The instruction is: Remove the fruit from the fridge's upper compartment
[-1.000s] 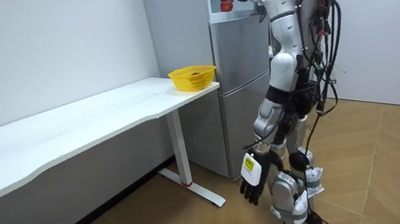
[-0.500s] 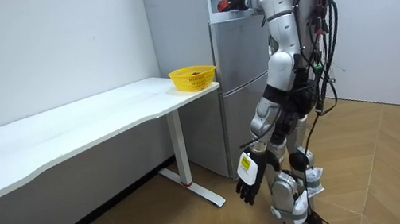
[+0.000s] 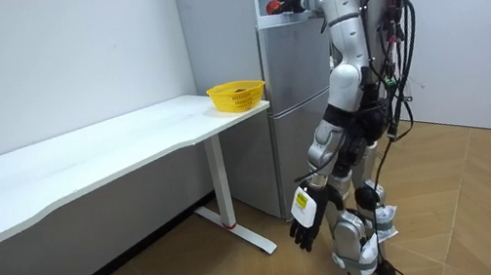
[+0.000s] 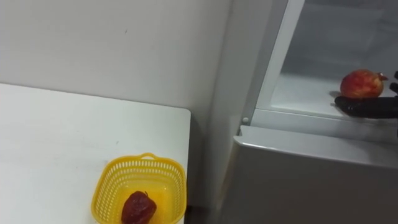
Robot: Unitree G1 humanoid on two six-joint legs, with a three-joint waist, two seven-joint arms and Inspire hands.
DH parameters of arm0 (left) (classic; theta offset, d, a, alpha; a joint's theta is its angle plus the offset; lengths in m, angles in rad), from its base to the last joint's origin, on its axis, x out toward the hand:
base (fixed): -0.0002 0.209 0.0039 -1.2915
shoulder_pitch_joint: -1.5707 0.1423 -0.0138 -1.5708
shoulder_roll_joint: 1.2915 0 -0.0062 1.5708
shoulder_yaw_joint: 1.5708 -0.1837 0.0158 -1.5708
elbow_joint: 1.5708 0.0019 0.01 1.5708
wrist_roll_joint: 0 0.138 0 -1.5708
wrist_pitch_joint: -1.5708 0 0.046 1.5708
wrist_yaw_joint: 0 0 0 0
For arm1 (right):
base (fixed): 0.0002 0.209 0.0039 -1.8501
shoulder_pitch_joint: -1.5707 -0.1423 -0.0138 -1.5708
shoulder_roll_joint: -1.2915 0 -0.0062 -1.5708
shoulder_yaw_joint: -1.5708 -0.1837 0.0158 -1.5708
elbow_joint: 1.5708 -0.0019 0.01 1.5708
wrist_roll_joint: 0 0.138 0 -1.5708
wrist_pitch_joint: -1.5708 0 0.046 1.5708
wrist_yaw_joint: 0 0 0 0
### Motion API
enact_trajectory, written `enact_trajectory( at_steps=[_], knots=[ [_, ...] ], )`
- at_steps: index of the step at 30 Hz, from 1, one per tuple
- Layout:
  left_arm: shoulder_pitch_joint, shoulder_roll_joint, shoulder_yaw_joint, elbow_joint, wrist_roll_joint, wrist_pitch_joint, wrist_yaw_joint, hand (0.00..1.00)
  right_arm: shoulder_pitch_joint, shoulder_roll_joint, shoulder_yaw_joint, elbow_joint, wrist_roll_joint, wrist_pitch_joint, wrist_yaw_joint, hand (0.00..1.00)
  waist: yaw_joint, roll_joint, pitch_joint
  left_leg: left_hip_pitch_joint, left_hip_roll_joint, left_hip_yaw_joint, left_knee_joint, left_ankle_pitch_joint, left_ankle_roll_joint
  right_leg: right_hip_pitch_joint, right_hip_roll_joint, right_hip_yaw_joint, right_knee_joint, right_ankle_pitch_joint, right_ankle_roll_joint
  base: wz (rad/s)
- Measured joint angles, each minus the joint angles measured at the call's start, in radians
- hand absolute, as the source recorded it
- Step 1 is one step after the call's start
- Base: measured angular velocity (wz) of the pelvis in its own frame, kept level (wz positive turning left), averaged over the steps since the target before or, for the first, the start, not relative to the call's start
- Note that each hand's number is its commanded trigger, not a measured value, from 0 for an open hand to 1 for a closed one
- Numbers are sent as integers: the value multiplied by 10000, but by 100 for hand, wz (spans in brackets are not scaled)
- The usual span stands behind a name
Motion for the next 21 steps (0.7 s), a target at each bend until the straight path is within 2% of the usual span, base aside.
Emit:
enact_trajectory(
  at_steps=[9,15,21],
  knots=[
    [-18,5,-81,-1,-51,1,1,0,0,-13,79,38,-129,0,24,0,92,24,2,-23,5,-16,41,3,-4,1,-11,-92,3,9,-16,0],
    [-98,37,-253,-1,-78,-7,-8,0,0,-135,600,38,-158,-133,113,0,174,55,20,31,12,0,34,9,-12,23,-7,1,36,10,-17,-1],
    [-222,68,-572,55,-70,-134,-49,0,0,-140,751,152,-261,-250,199,0,405,112,94,26,12,2,35,23,-25,12,7,81,41,21,-36,-1]
  ],
)
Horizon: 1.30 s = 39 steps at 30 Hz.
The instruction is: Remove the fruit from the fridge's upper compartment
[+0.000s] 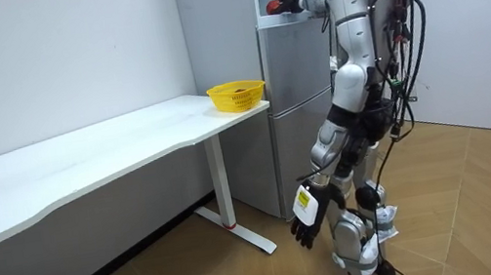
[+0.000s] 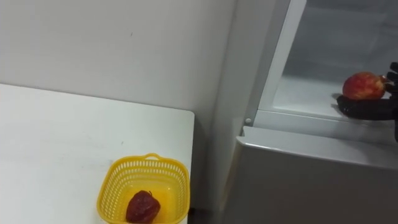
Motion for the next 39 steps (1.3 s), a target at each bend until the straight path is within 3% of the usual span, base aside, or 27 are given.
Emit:
enact_trajectory(
  at_steps=[7,18,29,30,31,32,33,39],
  knots=[
    [-154,14,-303,392,0,-31,-136,0,0,-1,52,310,-4,-313,-46,0,213,-24,55,-11,0,3,15,3,-2,-7,-8,-5,22,3,-6,0],
    [-239,31,-299,664,40,-13,-494,0,-1,-13,-14,402,1,-406,37,0,254,-42,63,-163,-8,-40,99,27,4,-163,-48,-134,142,2,-5,1],
    [-388,337,-698,630,-3,-16,-613,0,-23,-345,287,521,0,-398,803,0,371,-79,76,-379,1,-27,219,78,-29,-329,-74,-264,127,-55,-115,-1],
    [-394,355,-697,628,-3,-16,-613,0,-23,-367,287,521,0,-399,876,11,369,-80,75,-394,2,-28,220,82,-35,-343,-73,-271,129,-56,-117,0],
    [-405,359,-696,627,-2,-16,-612,0,-23,-415,287,521,1,-400,969,53,369,-80,75,-416,2,-30,221,90,-38,-359,-72,-276,134,-55,-118,0],
    [-414,358,-697,627,-2,-16,-612,0,-24,-437,287,521,2,-397,1016,60,371,-80,75,-423,2,-31,220,93,-38,-365,-72,-277,136,-55,-119,0],
    [-415,358,-697,627,-2,-20,-611,0,-24,-459,289,521,4,-395,1087,100,375,-80,75,-427,3,-31,220,95,-39,-368,-70,-277,136,-55,-119,0],
    [-425,359,-690,632,-5,-22,-610,0,-25,-545,259,526,6,-399,1224,100,435,-89,73,-447,6,-25,213,97,-42,-402,-68,-269,148,-59,-128,0]
  ],
)
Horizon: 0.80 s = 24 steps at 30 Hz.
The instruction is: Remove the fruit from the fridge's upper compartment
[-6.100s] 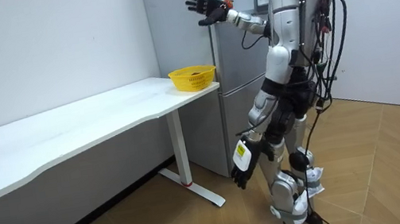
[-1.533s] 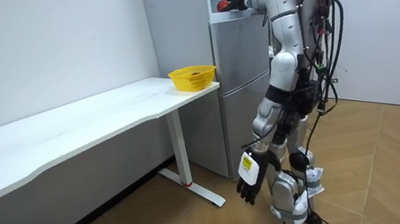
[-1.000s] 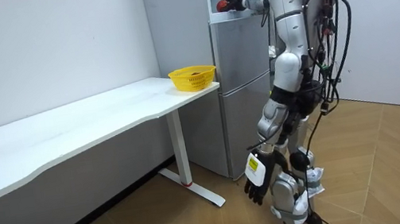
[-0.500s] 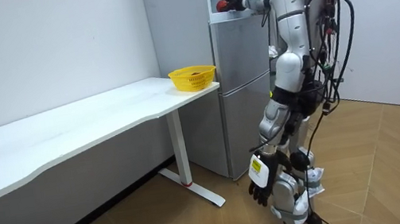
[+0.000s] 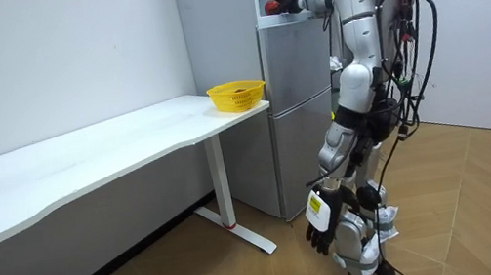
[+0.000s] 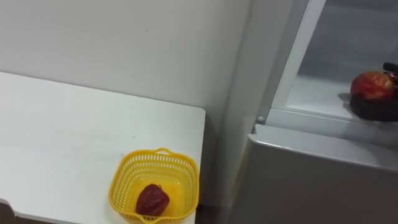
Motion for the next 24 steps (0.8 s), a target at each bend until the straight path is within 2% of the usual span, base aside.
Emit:
enact_trajectory(
  at_steps=[9,18,24],
  knots=[
    [-61,0,26,-8,6,2,17,0,-160,61,-3,-255,83,-11,529,100,106,-52,-8,-36,-3,-22,-7,5,-8,-28,2,-30,-11,-4,-4,1],
    [-158,1,23,-4,0,1,289,0,-160,88,-2,-279,93,-67,520,100,136,-50,0,-1,1,-30,-74,5,-9,-16,4,-20,-15,-5,-4,0],
    [-169,2,39,-4,5,-4,481,0,-162,88,-10,-286,144,-175,515,100,133,-35,38,33,-6,-28,-183,15,-19,-18,6,0,-28,-10,1,0]
  ],
)
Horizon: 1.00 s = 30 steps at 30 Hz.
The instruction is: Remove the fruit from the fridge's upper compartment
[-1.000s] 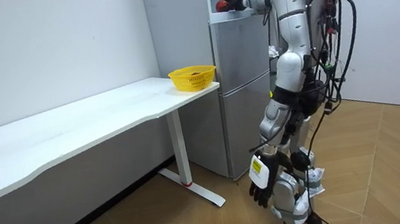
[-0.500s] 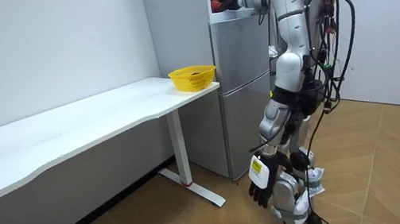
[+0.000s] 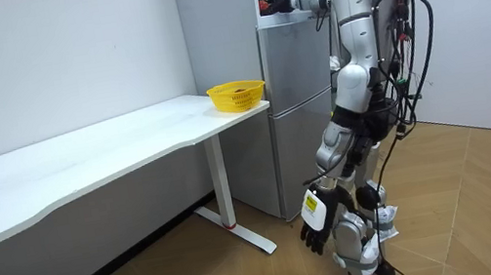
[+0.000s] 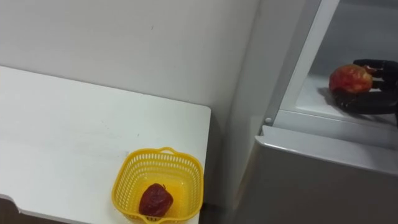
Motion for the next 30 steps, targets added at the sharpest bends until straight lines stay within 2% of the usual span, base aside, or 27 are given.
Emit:
enact_trajectory(
  at_steps=[4,9,10,13,15,17,20,24,30],
  knots=[
    [88,-4,107,-98,7,-14,13,0,2,-1,-144,-146,381,43,-1,100,-57,-9,-4,-20,0,15,-19,7,0,-17,3,0,-39,-14,0,0],
    [104,-4,310,-328,8,-17,11,0,5,-2,-197,-306,533,78,10,100,-121,-41,-49,0,3,13,33,8,-2,44,22,-1,-132,-7,4,0],
    [153,-14,379,-398,2,-27,10,0,31,2,-203,-347,535,93,14,100,-121,13,-20,19,4,13,57,7,-2,74,24,-1,-131,-3,8,0],
    [138,-32,457,-604,-2,-28,16,0,263,87,-212,-967,524,131,-126,100,-129,73,-28,156,24,32,22,0,-7,121,28,14,-92,-1,6,-3],
    [96,-103,454,-617,-1,-41,33,0,343,248,-231,-1409,501,132,-286,100,-146,209,-31,196,42,91,-7,-2,-8,125,20,34,4,-1,6,-7],
    [45,-135,453,-607,0,-46,138,0,601,337,-304,-2014,445,106,-351,100,-151,317,-1,276,55,129,-49,-2,-9,170,20,29,31,-1,6,-7],
    [30,-177,459,-604,-10,-48,382,0,1164,602,-543,-2965,446,104,-452,100,-249,426,-66,339,72,206,-97,-7,-19,248,29,2,1,-3,4,2],
    [151,-334,472,-581,0,-43,447,0,2544,1203,-1148,-4987,491,84,-777,100,-341,547,-140,522,49,257,-96,-6,-18,496,33,28,-165,-4,5,0],
    [168,-657,479,-630,11,-50,826,0,4064,2379,-1882,-7055,63,19,-1382,100,-400,602,-156,697,47,295,-115,-6,-17,637,47,100,-193,-11,17,-1]
  ],
)
